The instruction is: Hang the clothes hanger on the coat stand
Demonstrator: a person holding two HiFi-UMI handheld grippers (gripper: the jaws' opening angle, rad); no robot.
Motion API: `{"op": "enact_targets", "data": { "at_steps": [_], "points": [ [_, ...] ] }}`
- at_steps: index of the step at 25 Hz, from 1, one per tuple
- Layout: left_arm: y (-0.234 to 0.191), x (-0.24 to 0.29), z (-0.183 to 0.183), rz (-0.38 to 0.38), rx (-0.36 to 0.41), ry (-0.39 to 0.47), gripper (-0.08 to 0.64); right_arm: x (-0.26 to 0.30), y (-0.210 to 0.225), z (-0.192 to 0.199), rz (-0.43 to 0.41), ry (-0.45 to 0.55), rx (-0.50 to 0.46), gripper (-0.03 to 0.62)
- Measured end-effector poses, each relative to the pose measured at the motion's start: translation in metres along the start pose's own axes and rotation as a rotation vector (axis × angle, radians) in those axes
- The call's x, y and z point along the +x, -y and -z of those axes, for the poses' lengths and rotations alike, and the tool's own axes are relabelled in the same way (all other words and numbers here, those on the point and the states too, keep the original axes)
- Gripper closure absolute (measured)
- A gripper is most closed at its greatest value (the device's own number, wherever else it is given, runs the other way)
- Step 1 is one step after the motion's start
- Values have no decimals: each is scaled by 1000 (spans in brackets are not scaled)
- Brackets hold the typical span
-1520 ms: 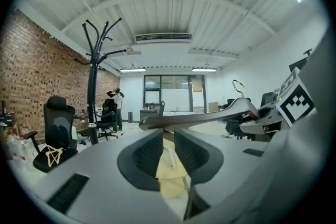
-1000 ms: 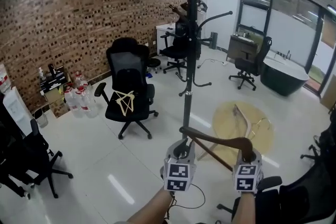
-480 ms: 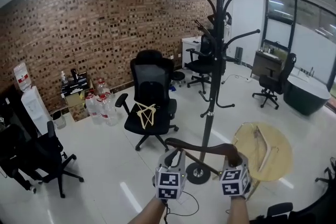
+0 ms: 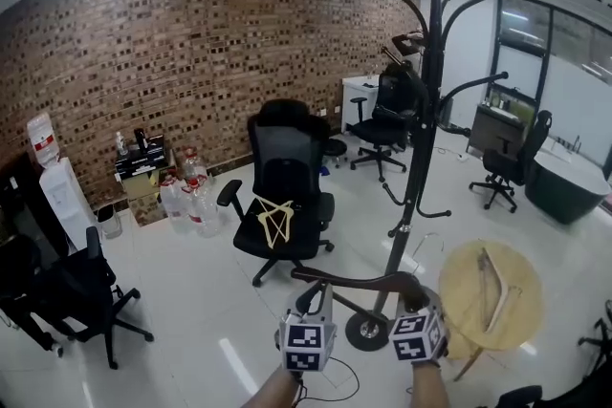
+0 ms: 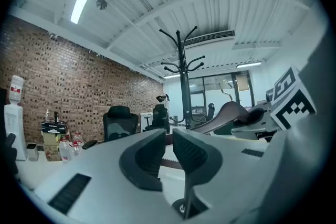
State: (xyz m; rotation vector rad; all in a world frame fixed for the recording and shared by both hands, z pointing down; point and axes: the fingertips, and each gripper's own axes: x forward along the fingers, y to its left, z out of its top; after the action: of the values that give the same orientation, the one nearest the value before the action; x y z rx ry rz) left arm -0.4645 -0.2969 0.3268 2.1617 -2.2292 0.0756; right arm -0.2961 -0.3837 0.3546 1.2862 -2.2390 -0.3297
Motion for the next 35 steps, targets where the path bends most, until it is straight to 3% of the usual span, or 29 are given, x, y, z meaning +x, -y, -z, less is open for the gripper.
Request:
{"op": "enact_targets", "data": {
  "at_steps": [7, 14, 21, 30, 35],
  "points": [
    [-131, 26, -13, 96, 30, 12, 497, 62, -82, -65, 81, -62, 62, 514],
    [-206, 55, -5, 191, 37, 1, 497, 112, -132, -99, 132, -129, 91, 514],
    [-226, 118, 2, 204, 20, -4, 502, 187, -132, -88, 121, -176, 98, 514],
    [-201, 224, 18, 183, 23, -52, 506, 295, -89, -48, 76, -225, 121, 514],
    [-208, 254, 26, 217, 21, -66, 506, 325, -85, -23, 92, -288, 154, 513]
  ]
}}
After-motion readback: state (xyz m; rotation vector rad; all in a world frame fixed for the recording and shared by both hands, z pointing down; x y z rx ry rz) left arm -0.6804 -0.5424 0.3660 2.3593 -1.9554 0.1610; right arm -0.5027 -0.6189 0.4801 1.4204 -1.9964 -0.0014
